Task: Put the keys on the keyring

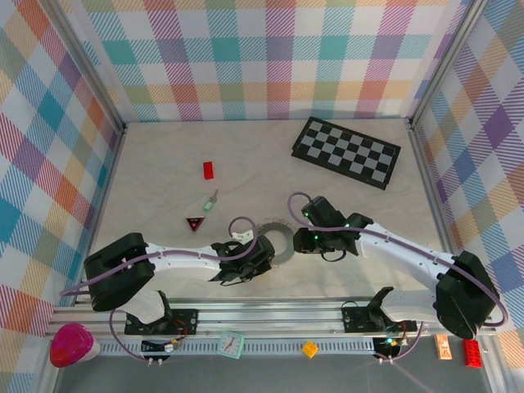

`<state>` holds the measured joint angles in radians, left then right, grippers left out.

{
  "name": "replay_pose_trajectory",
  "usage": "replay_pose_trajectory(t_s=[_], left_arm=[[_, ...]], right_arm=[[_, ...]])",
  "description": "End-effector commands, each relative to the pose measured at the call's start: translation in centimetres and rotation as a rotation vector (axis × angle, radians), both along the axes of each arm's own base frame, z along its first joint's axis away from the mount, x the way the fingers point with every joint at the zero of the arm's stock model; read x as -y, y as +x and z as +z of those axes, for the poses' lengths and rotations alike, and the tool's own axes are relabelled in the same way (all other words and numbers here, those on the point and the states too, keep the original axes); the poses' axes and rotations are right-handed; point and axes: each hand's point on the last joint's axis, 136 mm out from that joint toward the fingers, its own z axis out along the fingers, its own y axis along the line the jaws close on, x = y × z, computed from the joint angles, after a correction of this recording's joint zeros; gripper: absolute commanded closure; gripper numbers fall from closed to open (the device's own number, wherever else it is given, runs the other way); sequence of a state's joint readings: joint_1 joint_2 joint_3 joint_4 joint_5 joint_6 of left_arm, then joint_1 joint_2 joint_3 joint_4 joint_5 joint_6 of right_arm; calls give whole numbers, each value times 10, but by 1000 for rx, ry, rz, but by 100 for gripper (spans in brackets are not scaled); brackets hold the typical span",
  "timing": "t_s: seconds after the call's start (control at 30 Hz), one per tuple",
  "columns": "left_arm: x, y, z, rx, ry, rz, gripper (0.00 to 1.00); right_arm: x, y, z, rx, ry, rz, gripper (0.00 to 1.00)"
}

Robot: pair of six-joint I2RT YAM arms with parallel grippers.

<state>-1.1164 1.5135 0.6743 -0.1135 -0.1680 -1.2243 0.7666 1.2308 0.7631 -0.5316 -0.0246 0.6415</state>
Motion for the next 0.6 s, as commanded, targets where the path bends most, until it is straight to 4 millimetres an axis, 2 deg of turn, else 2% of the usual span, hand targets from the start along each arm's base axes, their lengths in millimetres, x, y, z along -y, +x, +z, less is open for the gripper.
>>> replay_pose_trajectory(t_s=[0.0,0.07,0.13,0.23,0.4,0.57], left_arm=[[4,0,22,55,21,-57,100],[10,-4,34,90,42,-142,100],[21,-6,56,167,63,-282,100],[21,-13,79,257,150,-514,100],[16,-2,115,507,233,-707,100],[12,17,138,711,345,-847,100]], right_arm=[[0,0,5,18,16,15,70],[0,1,6,23,13,14,70],[0,3,7,35,8,15,70],[1,7,10,49,6,16,70],[3,19,17,71,18,32,70],[1,35,39,132,87,71,68]])
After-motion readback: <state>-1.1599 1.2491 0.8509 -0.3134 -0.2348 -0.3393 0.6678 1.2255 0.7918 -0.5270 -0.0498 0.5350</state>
